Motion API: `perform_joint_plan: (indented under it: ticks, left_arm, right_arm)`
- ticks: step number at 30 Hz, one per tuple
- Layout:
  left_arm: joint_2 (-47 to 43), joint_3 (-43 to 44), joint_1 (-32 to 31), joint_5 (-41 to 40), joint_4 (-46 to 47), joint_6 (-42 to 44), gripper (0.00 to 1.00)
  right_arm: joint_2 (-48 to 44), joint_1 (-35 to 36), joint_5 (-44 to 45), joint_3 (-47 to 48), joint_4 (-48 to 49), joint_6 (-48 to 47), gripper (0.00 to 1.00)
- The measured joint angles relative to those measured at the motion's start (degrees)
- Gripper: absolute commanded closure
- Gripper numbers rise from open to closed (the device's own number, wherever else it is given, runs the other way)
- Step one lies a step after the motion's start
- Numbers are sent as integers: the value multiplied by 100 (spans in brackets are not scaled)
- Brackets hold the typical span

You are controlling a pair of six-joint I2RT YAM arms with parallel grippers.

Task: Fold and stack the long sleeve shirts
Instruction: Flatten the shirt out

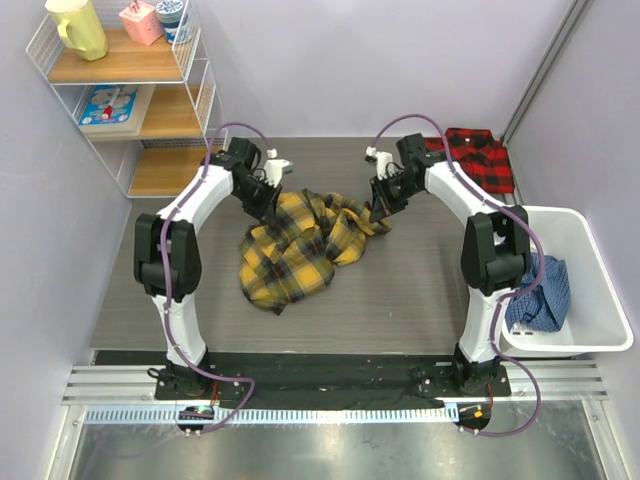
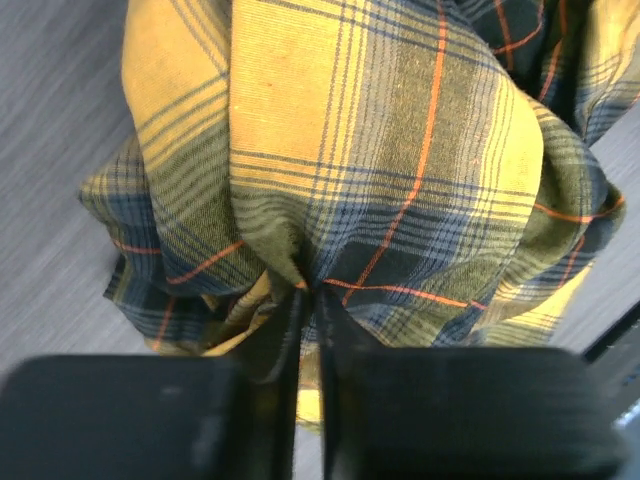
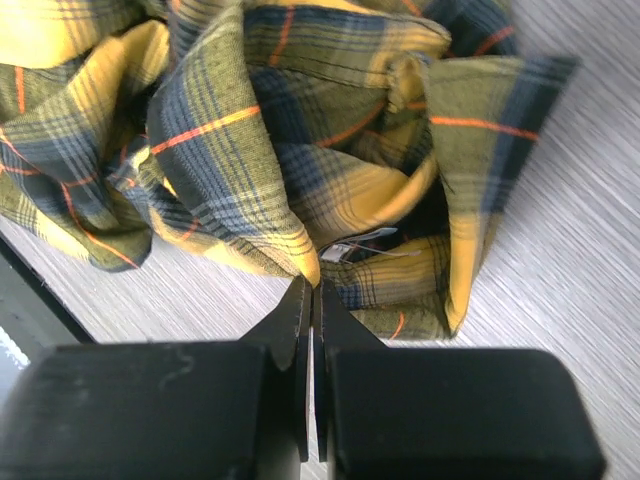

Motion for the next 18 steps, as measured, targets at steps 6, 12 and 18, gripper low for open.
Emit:
perform_joint_plan:
  ticks: [6,12,18]
  left_arm:
    - [-315,98,474,-26,-352,17,100]
    - [-651,1211,1016,-332,-623,0,100]
    - [-1231,2295,1207,-715,-428,-83,100]
  right_arm:
    - [-90,-442,-17,269,-293,-96,99]
    - [-321,-651,164,1078,-448,-114,99]
    - [-328,-828,426,2736,-542,-109,99]
